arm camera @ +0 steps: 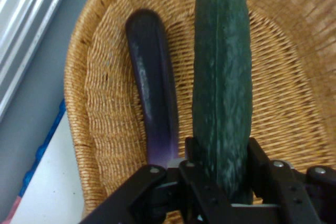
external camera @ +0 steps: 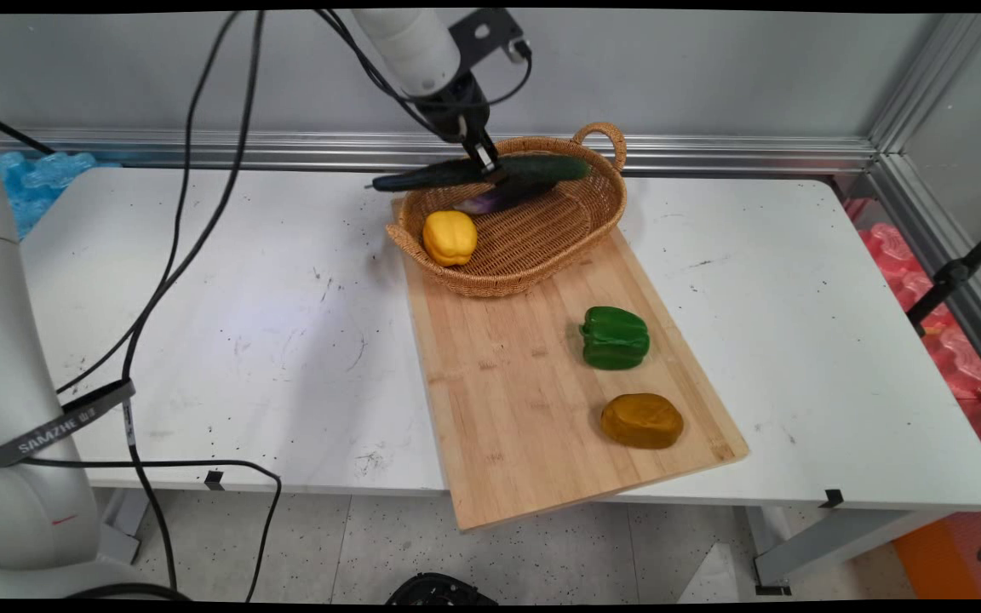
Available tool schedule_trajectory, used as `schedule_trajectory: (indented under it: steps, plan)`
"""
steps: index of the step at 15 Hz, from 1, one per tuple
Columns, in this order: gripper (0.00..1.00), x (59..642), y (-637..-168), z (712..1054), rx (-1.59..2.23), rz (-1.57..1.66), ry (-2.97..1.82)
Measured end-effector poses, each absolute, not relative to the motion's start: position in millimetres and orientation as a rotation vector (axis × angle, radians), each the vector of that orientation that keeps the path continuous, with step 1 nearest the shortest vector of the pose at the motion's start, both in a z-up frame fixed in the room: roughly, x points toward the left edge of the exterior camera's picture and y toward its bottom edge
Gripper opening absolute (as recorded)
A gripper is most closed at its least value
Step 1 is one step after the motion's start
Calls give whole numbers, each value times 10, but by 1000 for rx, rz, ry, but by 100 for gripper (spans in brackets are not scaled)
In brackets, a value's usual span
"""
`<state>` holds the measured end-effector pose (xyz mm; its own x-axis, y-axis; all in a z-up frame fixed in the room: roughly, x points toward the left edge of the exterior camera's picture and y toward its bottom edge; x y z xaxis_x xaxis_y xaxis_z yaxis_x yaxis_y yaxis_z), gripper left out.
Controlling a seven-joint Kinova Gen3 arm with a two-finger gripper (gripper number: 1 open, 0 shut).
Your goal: Place the picked object on the cutting board
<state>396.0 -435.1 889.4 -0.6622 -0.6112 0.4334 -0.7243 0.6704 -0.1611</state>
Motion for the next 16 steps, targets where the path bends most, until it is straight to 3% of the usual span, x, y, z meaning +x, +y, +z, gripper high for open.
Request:
schedule_trajectory:
  steps: [3, 9, 16]
  plan:
    - [0, 3863, -4102, 9203, 1047, 458, -2508]
    - [0, 3652, -3653, 9483, 1069, 417, -2446]
    - [0, 3289, -3060, 9435, 1145, 324, -2369]
